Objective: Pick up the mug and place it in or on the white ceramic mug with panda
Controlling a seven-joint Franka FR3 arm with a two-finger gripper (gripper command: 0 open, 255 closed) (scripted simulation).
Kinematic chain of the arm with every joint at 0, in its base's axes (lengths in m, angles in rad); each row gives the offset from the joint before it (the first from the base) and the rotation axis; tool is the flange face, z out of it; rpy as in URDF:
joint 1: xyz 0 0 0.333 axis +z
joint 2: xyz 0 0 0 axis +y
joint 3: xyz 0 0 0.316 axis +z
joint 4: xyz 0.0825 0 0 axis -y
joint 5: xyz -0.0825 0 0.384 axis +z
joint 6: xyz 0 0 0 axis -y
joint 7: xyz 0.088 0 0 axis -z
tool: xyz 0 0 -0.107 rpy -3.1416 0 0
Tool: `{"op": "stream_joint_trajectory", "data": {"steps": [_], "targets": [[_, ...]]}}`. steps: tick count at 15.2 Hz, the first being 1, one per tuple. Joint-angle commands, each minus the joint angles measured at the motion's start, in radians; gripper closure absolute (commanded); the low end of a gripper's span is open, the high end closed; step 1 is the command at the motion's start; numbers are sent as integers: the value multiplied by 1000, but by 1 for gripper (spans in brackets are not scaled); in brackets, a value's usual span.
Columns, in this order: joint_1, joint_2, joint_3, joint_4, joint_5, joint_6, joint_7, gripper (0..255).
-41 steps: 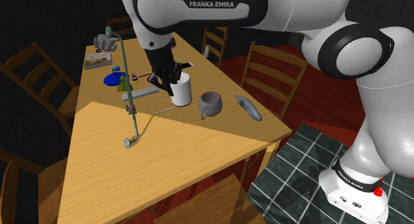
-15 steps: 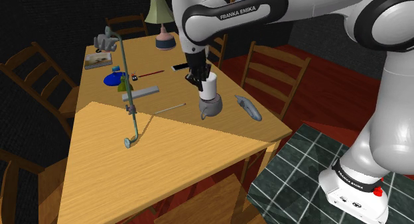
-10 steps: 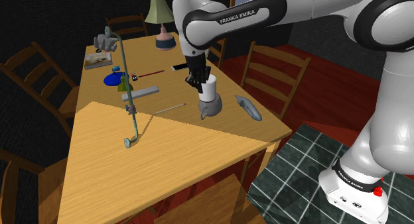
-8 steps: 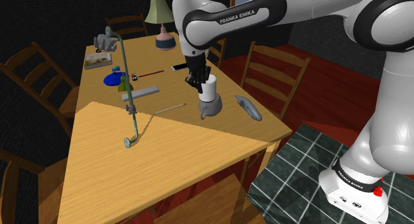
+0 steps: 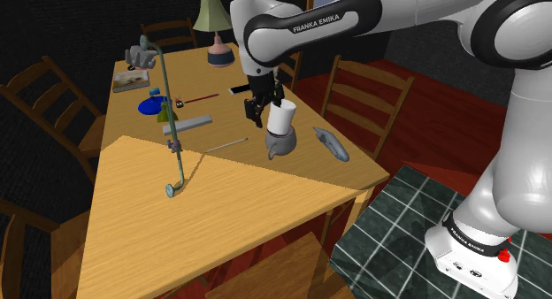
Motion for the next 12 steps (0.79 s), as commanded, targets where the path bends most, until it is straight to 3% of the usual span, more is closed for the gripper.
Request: {"op": "stream_joint_trajectory", "data": {"steps": [1,4,12], "targets": [[2,2,1,36,0,-34,-1,0],[12,16,3,150,-1,-134,-3,0],[12,16,3,150,-1,-134,-3,0]]}}
